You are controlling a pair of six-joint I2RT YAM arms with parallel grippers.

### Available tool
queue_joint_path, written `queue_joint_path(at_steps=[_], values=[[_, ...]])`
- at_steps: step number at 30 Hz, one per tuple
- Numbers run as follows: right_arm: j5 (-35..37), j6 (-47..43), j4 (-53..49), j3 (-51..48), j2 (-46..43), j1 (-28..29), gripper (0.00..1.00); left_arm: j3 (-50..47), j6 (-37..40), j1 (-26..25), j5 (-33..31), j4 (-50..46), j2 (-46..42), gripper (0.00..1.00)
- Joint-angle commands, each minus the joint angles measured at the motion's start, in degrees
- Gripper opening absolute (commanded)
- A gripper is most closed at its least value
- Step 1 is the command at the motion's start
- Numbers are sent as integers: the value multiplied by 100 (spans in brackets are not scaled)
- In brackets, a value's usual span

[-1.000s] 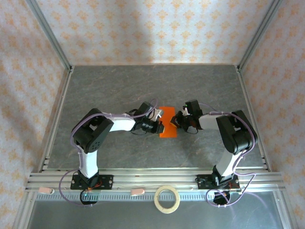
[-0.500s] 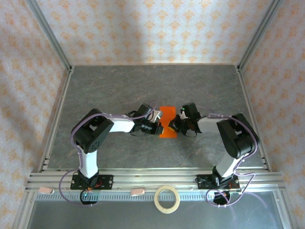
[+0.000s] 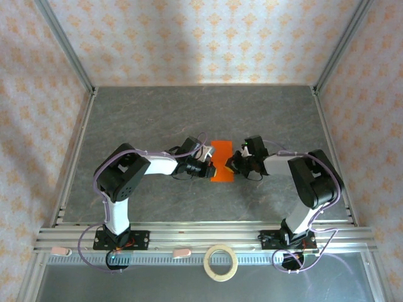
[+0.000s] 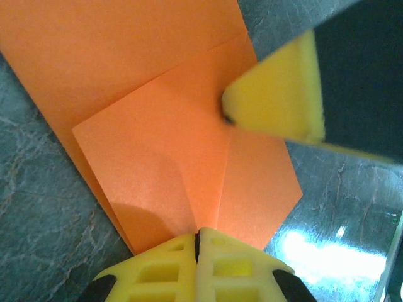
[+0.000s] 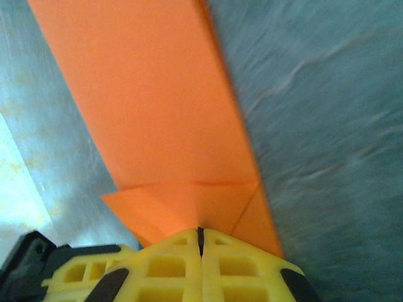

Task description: Fold a paper plane with a square sheet of paper (pick it up from the middle)

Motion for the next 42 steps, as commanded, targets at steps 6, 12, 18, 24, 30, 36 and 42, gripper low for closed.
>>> queue_joint_path(at_steps=[6, 12, 18, 24, 30, 36, 42], values=[[198, -143, -163, 280, 73, -412, 0, -291, 99, 0, -338, -509, 172, 0], [523, -158, -486, 166, -728, -391, 7, -355, -346, -5, -104, -118, -295, 0], [957, -399, -1615, 82, -1127, -40, 28, 92, -394, 0, -223, -205, -704, 5], [1070, -189, -1712, -200, -1457, 261, 36, 841, 41, 43, -490, -812, -266, 7], [857, -132, -1780, -215, -1600, 431, 38, 1162, 324, 52, -872, -1214, 19, 4], [709, 17, -1649, -247, -1488, 592, 39, 973, 393, 46, -820, -1171, 243, 0], [648, 103, -1566, -200, -1309, 700, 40, 723, 372, 57, -753, -1001, 341, 0]])
